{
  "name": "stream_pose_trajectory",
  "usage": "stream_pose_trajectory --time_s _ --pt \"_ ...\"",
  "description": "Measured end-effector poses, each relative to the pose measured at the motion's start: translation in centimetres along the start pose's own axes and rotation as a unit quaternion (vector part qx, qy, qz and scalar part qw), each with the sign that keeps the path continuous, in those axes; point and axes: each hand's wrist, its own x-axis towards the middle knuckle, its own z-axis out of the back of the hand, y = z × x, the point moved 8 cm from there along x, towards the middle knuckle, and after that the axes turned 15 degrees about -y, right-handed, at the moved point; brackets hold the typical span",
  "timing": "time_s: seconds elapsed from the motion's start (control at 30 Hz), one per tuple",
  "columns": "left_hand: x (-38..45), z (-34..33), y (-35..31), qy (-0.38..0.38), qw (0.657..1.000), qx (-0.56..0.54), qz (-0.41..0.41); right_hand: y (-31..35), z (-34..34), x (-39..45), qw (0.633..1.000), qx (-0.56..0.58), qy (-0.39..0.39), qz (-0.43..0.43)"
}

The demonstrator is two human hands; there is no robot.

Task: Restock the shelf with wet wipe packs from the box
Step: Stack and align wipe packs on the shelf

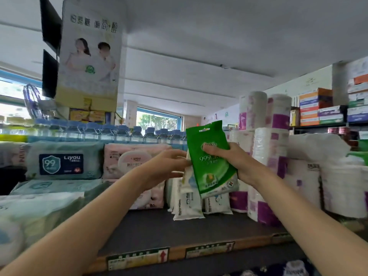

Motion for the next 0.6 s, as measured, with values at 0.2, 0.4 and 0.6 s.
stream_pose_trajectory --time_s 0.2,0.4,0.6 --pt "0.2 -1.1 1.0 0.039 0.998 -0.030 0.028 -1.5 -0.4 0.3 0.993 0.097 0.057 -0.042" --pt "1.4 -1.1 0.0 -0.020 1.000 -0.005 0.017 -1.2 0.5 1.5 0.997 0.077 0.017 -0.015" --pt "2.6 -2.7 0.9 -0.070 0.996 0.055 0.010 1.7 0.9 1.8 0.974 -0.172 -0.013 0.149"
